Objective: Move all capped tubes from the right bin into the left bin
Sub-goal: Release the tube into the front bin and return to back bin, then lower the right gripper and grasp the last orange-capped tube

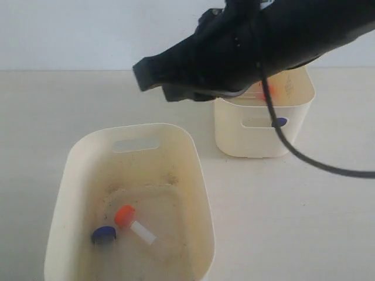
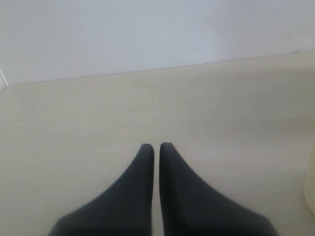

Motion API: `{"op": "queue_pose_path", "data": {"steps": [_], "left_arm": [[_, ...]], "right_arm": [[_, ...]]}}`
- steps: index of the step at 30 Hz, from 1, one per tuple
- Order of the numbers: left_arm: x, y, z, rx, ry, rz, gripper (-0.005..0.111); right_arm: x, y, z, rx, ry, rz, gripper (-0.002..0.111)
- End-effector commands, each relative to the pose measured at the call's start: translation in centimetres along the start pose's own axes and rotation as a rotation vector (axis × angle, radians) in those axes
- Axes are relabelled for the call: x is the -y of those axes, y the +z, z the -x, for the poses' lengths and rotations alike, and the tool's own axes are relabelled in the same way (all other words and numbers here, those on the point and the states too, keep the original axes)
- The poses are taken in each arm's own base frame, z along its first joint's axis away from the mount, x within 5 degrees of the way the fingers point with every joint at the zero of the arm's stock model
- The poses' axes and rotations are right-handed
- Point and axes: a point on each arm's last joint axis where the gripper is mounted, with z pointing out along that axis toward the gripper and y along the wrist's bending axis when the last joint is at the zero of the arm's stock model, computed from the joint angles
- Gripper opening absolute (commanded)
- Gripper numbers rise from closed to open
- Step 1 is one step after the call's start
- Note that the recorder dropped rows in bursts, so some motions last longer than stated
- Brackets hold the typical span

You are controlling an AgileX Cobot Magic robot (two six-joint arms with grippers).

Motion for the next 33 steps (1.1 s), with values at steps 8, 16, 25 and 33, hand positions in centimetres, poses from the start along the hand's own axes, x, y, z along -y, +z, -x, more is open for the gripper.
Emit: {"op": "queue_pose_path", "data": {"steps": [8, 16, 25, 33], "left_arm": [[0.0, 0.0, 0.3, 0.018, -0.023, -0.002, 0.004], [0.0, 0.0, 0.3, 0.018, -0.023, -0.002, 0.004], [0.0, 0.0, 0.3, 0.018, -0.023, -0.002, 0.004], [0.0, 0.0, 0.3, 0.018, -0.023, -0.002, 0.004]], "right_arm": [[7.4, -3.1, 3.3, -0.087, -0.214, -0.363, 0.000], [10.9, 0.0, 6.5, -0.163, -0.455, -0.565, 0.000], [15.4, 7.5, 6.5, -0.229, -0.725, -0.675, 0.000], [22.0, 9.7, 4.5, -0.290, -0.731, -0.665, 0.000]]}}
